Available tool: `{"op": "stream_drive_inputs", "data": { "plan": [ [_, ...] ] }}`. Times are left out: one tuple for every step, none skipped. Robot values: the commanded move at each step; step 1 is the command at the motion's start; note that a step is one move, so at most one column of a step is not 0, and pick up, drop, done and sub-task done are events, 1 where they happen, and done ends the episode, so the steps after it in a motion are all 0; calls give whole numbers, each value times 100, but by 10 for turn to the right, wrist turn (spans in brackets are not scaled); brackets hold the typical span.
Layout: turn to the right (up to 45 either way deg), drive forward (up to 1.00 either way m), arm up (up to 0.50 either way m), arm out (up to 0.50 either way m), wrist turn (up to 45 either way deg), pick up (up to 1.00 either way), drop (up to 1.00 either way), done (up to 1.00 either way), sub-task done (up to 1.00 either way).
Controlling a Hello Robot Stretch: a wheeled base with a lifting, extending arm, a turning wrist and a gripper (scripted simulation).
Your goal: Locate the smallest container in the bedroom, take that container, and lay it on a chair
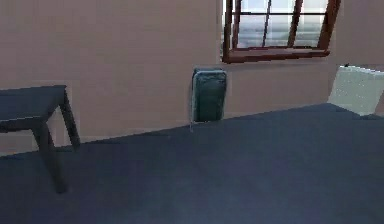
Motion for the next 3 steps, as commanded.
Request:
{"op": "stream_drive_inputs", "data": {
  "plan": [
    [0, 100, 0, 0, 0, 0, 0, 0, 0],
    [0, 65, 0, 0, 0, 0, 0, 0, 0],
    [-450, 0, 0, 0, 0, 0, 0, 0, 0]
  ]
}}
